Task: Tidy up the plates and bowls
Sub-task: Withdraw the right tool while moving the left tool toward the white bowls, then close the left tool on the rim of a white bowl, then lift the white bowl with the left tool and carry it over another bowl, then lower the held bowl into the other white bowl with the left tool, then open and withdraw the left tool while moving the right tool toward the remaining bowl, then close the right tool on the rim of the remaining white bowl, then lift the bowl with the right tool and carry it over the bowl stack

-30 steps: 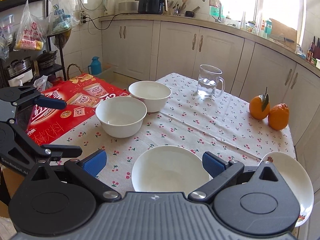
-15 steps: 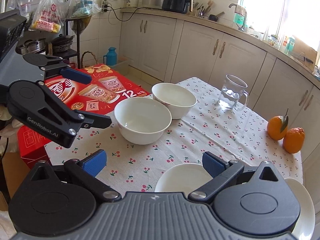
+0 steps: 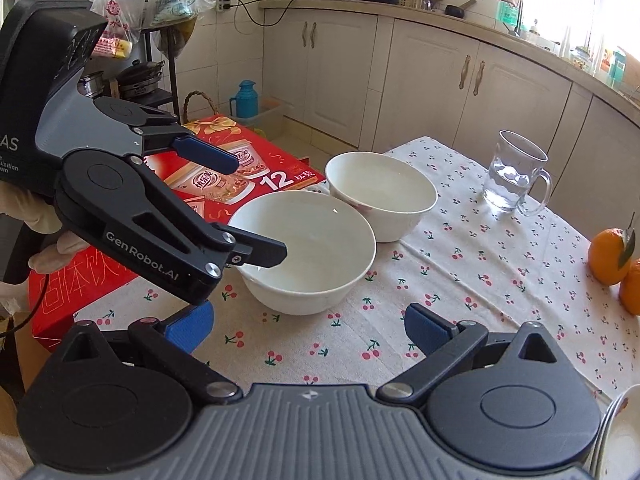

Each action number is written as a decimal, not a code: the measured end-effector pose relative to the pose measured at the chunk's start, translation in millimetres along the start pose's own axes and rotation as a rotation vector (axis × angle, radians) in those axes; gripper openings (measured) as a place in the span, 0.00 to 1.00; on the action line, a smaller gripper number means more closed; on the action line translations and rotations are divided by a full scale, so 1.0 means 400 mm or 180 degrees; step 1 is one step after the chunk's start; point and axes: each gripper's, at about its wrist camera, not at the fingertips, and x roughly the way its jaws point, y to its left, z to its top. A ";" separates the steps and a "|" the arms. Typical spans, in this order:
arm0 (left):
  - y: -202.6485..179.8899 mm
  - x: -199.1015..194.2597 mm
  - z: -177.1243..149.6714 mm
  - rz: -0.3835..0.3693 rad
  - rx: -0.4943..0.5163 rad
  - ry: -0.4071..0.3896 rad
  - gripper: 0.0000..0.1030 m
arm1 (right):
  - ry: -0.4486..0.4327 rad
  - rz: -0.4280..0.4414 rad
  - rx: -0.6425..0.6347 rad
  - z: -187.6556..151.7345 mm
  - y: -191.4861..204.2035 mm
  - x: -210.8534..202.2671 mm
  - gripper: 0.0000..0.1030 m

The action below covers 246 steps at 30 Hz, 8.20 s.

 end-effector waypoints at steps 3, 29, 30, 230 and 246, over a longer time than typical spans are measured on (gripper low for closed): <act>0.011 0.026 0.010 -0.0122 -0.0044 0.0077 0.79 | 0.0037 0.0041 -0.0021 0.008 -0.005 0.027 0.97; 0.088 0.105 0.037 -0.0653 -0.0273 0.0486 0.48 | 0.0160 0.0303 -0.0089 0.030 -0.022 0.095 0.73; 0.089 0.107 0.038 -0.0654 -0.0264 0.0498 0.48 | 0.0161 0.0305 -0.0096 0.031 -0.023 0.096 0.73; 0.041 0.211 0.069 0.0064 0.0101 -0.0126 0.87 | 0.0443 0.0568 0.0064 0.269 -0.309 0.248 0.85; 0.043 0.213 0.070 -0.0013 0.0125 -0.0132 0.81 | 0.0600 0.0849 0.0443 0.269 -0.353 0.359 0.63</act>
